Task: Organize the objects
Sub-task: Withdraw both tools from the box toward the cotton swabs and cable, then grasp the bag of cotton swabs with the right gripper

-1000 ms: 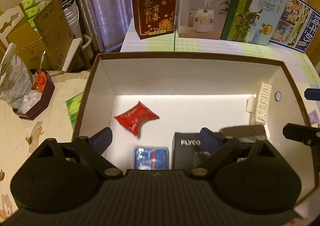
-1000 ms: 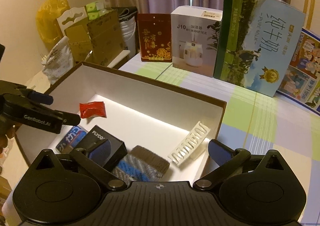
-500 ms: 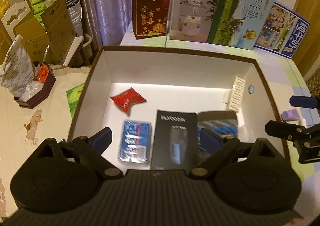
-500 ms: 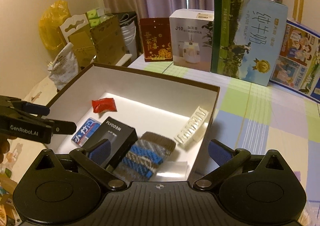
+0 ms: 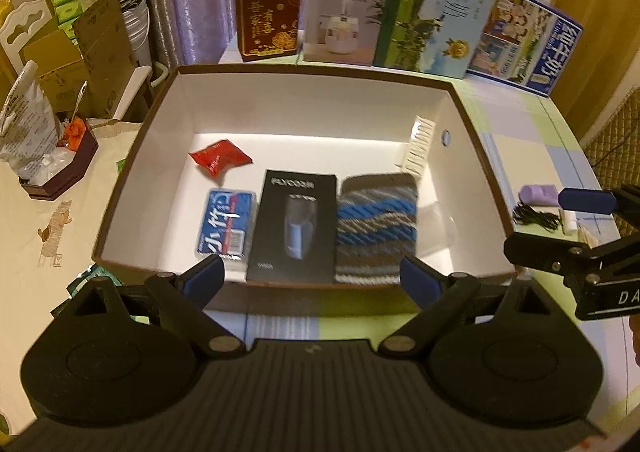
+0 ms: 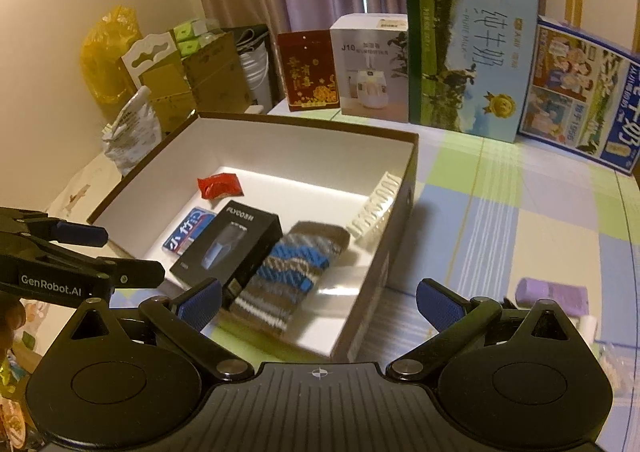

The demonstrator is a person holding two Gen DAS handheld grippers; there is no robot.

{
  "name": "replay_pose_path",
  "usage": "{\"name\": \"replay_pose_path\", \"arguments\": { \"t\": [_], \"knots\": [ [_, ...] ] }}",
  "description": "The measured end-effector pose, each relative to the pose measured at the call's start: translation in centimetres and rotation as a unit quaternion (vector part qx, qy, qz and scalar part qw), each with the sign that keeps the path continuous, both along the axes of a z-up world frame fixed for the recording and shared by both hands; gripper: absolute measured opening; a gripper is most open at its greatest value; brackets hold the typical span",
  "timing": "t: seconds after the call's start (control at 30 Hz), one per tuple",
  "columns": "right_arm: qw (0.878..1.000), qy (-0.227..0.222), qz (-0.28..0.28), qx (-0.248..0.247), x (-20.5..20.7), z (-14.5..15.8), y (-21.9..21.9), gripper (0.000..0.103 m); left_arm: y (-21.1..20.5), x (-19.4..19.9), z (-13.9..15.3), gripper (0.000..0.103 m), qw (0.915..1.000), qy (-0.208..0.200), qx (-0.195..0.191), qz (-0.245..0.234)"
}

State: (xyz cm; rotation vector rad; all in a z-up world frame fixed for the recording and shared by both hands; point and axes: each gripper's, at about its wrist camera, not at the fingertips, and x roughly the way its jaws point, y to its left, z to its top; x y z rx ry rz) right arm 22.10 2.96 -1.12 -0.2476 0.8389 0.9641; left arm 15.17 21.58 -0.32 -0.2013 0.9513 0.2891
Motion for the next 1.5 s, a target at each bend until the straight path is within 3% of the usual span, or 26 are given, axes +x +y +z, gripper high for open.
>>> {"name": "replay_pose_path", "arguments": {
  "t": [0.8,1.5],
  "knots": [
    [0.999,0.037,-0.016,-0.011,-2.2,-0.9,-10.8,0.101,-10.6,-2.3,-1.4,0.093,0.9991,0.028,-0.008,-0.03],
    [0.993,0.055,-0.094,-0.039,1.9,-2.6,-22.1,0.101,-20.8,1.5,-3.6,0.093,0.9961,0.045,-0.026,-0.072]
  ]
}}
